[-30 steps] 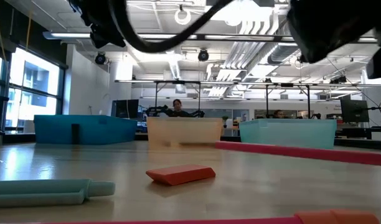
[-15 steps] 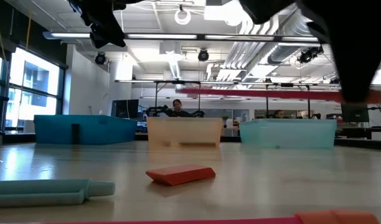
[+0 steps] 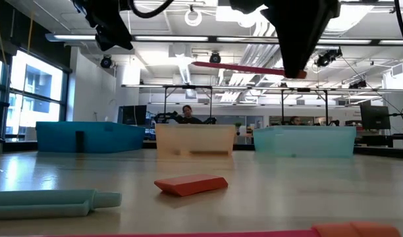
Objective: Sort crayons/erasers/pens/pencils in bins
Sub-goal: Put the top pink pencil into the blue bin
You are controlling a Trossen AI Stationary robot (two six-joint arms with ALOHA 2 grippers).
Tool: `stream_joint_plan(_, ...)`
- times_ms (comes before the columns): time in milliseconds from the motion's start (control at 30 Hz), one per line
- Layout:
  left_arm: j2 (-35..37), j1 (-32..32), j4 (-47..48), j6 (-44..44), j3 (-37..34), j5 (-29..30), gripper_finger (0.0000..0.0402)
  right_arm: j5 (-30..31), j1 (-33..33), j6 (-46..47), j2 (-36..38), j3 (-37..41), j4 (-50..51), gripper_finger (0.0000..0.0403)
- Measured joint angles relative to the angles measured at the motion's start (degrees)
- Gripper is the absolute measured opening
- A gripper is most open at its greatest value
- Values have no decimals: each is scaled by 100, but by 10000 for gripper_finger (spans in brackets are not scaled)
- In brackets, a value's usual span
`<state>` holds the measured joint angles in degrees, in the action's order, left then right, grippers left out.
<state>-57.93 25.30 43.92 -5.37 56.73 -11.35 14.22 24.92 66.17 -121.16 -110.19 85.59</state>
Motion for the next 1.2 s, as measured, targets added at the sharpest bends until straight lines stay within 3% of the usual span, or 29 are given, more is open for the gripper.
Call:
stream_joint_plan(200, 0, 0, -2, 0, 0, 0, 115, 540, -365, -68, 754, 665, 112, 0)
stream_joint_plan(467, 0, 0, -71, 0, 0, 4, 115, 671, -1020, -218, 2450, 2608, -741, 0)
stream_joint_plan(833, -95, 0, -286, -324, 2, 21, 115, 675, -2771, -1116, 4706, 4721, -1729, 0)
stream_joint_plan(1000, -282, -5, -439, -454, 4, 36, 115, 444, -3677, -1859, 5132, 5151, -2171, 0)
stream_joint_plan(1200, -608, -89, -476, -801, 4, 341, 136, -66, -4654, -3059, 5034, 5560, -2599, 0)
